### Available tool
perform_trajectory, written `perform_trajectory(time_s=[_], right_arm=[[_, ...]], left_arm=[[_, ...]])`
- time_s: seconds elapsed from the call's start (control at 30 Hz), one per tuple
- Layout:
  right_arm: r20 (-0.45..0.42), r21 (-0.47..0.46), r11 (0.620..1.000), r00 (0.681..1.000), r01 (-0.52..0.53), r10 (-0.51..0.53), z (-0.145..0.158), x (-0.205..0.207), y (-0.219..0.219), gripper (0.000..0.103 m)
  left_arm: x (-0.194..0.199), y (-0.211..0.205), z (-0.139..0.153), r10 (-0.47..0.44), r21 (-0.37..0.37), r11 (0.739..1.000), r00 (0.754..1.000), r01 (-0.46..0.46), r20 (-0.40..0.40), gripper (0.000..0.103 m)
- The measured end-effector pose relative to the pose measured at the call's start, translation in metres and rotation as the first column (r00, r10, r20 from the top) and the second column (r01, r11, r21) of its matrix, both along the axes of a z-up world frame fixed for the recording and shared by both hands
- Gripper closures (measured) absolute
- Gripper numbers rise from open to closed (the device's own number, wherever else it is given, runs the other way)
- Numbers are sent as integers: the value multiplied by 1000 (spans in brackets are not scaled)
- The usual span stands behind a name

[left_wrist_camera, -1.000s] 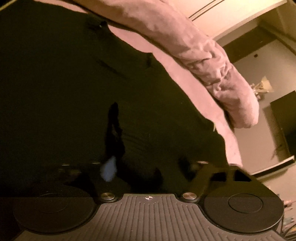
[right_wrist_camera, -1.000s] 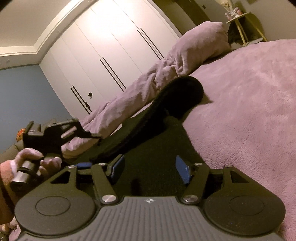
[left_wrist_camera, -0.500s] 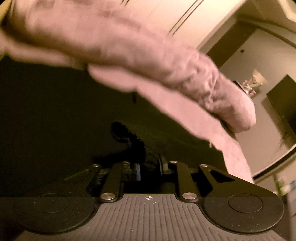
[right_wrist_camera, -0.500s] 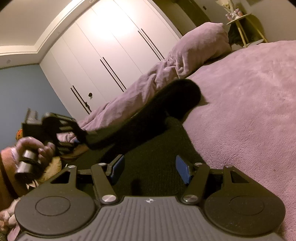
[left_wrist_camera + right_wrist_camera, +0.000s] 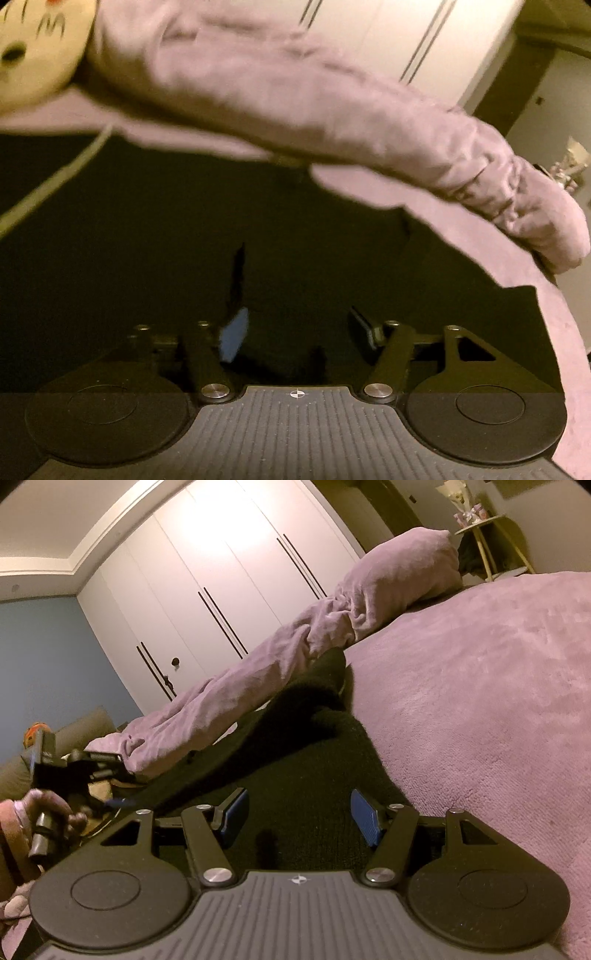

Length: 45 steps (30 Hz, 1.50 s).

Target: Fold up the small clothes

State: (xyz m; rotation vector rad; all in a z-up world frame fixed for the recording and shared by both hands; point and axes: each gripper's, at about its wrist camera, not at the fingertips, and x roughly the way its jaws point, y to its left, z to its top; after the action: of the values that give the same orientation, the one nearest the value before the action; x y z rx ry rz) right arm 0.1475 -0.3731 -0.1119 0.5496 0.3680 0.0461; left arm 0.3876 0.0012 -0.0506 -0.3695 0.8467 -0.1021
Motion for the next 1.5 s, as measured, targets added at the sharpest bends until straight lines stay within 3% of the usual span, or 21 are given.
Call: perform_trajectory(time_s=[0.1,0.17,0.27,0.33,0.4,0.47,0.57,0.67,0.7,0.77,0.8,0.83,0.97,1.07,1.23,1.3,1.43,1.5], right_arm=[[-7,-16,1000,1000,3,-3,1,1,2,41],[-12,-27,1000,1000,4,-4,1,2,3,41],[-20,-39,999,1000,6,-7,3,2,5,41],[-30,-57,998,1000,8,-10,5,3,7,41],[-40,-79,997,999,10,-13,6,4,10,41],[-51,-99,995,999,12,-17,8,5,13,41],[-64,-126,992,998,14,-22,10,6,17,41],[-72,-150,989,997,15,-26,11,7,20,40],[-75,-157,987,997,13,-25,11,7,21,38],[-82,-175,985,996,6,-21,12,9,23,35],[-87,-187,982,996,0,-17,13,9,25,32],[-92,-201,980,996,-6,-13,13,11,28,31],[-114,-269,963,993,-28,-3,14,16,39,20],[-125,-298,954,992,-38,0,14,19,44,17],[-136,-330,943,991,-38,-8,13,21,49,15],[-144,-356,934,990,-38,-14,13,22,54,14],[-158,-389,920,987,-40,-24,12,24,59,13],[-162,-396,917,986,-40,-26,12,25,60,12]], left_arm=[[11,1,-11,-19,-82,997,1000,17,-16,33],[19,0,-19,-23,-106,994,999,19,-38,36],[26,-6,-25,-33,-47,998,998,30,-49,62],[29,-8,-27,-38,-14,999,998,37,-51,99],[26,3,-27,-36,-36,999,998,35,-42,102],[19,11,-17,-21,-42,999,1000,21,19,102],[12,24,3,10,-5,1000,993,-10,116,102],[7,45,13,35,65,997,989,-45,143,102],[4,55,14,22,54,998,990,-30,140,97],[-6,74,15,20,13,1000,991,-22,133,73],[-13,86,15,24,-7,1000,990,-23,137,51],[-23,101,15,42,-22,999,988,-39,149,39],[-50,165,13,153,-71,987,975,-143,164,27],[-59,230,3,302,-118,950,944,-288,134,27],[-59,330,-15,516,-232,840,854,-490,63,28],[-56,359,-24,558,-264,805,829,-531,36,28],[-52,401,-43,610,-430,714,793,-552,-5,28],[-50,413,-46,627,-468,691,779,-551,7,31]])
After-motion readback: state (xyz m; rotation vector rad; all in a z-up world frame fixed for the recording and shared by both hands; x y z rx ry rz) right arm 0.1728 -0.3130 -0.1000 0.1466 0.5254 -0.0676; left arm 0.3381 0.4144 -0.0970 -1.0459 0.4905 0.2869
